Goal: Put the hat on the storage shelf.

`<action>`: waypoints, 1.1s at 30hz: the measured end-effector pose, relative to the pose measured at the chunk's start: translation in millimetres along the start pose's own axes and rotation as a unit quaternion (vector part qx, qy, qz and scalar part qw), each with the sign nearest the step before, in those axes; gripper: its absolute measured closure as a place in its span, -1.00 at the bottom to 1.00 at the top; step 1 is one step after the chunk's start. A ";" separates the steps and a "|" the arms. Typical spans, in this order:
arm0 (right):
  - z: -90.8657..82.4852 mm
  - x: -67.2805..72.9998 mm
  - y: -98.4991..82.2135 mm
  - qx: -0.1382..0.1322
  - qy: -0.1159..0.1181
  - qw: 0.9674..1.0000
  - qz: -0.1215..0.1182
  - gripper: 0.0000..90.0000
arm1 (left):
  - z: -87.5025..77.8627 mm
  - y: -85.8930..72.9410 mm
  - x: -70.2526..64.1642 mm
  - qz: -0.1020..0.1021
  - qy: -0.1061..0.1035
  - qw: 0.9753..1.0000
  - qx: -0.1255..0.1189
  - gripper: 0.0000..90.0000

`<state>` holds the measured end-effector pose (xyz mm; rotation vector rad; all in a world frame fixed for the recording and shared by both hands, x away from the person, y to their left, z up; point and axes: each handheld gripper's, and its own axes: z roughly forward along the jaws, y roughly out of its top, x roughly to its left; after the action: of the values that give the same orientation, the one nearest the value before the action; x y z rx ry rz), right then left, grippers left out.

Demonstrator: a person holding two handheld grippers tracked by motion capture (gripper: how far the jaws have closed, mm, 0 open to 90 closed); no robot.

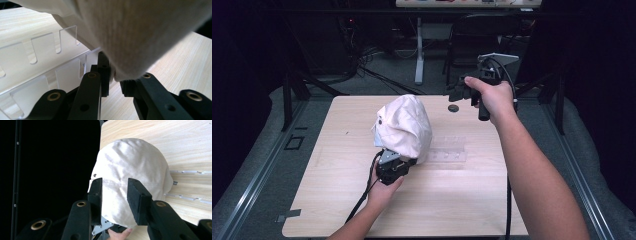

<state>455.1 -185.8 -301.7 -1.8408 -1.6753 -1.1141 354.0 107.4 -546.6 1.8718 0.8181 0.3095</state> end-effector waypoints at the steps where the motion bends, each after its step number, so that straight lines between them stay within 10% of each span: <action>1: 0.0 0.0 0.0 0.000 0.000 1.000 0.000 0.46 | -0.5 0.4 3.3 0.020 0.003 1.000 -0.001 0.79; 4: -1.9 -0.7 -0.3 -0.004 -0.001 1.000 0.001 0.45 | -2.2 -0.9 0.8 -0.009 0.004 1.000 0.004 0.73; 23: -5.9 -0.3 -22.0 0.004 -0.070 0.996 -0.056 0.36 | -22.9 -11.7 3.9 0.025 0.057 0.996 0.060 0.00; 33: -12.5 -14.6 -46.6 -0.018 -0.134 0.983 -0.124 0.22 | -38.3 -29.1 4.1 0.015 0.055 0.994 0.090 -0.07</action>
<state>407.6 -195.4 -315.3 -1.9121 -2.0984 -1.0337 324.5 144.4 -556.0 2.0506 0.9188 0.3715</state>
